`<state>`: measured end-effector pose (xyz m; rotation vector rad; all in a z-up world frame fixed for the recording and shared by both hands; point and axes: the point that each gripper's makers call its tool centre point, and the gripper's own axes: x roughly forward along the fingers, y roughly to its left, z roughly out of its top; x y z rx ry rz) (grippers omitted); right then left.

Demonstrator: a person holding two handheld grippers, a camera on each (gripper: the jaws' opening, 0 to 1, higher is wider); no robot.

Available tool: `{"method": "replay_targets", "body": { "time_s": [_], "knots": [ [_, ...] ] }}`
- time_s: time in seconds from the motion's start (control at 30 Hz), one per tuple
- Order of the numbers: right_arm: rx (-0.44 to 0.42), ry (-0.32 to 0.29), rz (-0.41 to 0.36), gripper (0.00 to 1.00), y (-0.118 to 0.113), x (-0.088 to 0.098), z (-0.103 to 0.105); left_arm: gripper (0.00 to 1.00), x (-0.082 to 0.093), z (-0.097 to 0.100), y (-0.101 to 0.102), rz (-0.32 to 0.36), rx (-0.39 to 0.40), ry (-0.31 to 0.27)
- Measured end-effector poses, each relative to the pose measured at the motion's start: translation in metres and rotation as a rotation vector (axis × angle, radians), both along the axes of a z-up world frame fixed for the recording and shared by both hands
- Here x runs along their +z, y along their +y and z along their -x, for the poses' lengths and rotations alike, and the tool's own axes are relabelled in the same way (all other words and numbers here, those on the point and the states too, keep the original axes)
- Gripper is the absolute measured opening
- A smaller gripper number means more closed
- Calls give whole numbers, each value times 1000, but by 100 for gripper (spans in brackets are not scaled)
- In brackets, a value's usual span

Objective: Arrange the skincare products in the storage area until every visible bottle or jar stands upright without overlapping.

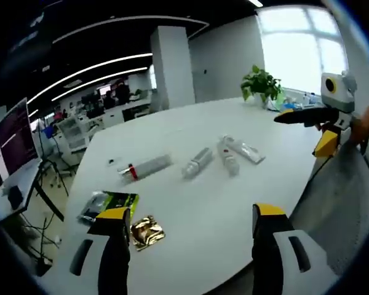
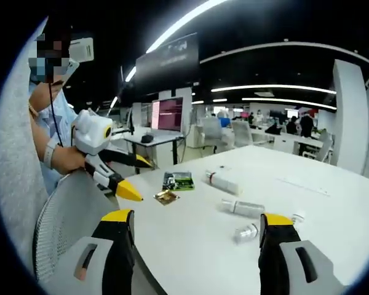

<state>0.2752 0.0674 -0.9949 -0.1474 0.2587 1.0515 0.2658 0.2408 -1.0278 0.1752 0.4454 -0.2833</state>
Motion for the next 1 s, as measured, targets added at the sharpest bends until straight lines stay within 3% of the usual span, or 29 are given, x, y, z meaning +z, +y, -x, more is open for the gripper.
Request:
{"method": "replay_targets", "body": {
  "time_s": [0.07, 0.2, 0.33, 0.43, 0.67, 1.0],
  "knots": [
    [6, 0, 4, 85, 1, -1, 1, 79, 0, 1, -4, 38, -5, 5],
    [11, 1, 9, 85, 2, -1, 2, 80, -4, 2, -5, 12, -13, 6],
    [7, 0, 10, 85, 1, -2, 2, 80, -10, 5, -4, -82, -43, 19],
    [8, -2, 17, 86, 1, -3, 2, 82, -14, 7, -7, -112, -66, 31],
    [4, -8, 26, 86, 0, -4, 2, 86, -18, 8, -9, -107, -68, 43],
    [-17, -7, 18, 87, -3, -2, -1, 79, -18, 7, -13, -103, -67, 25]
  ]
}}
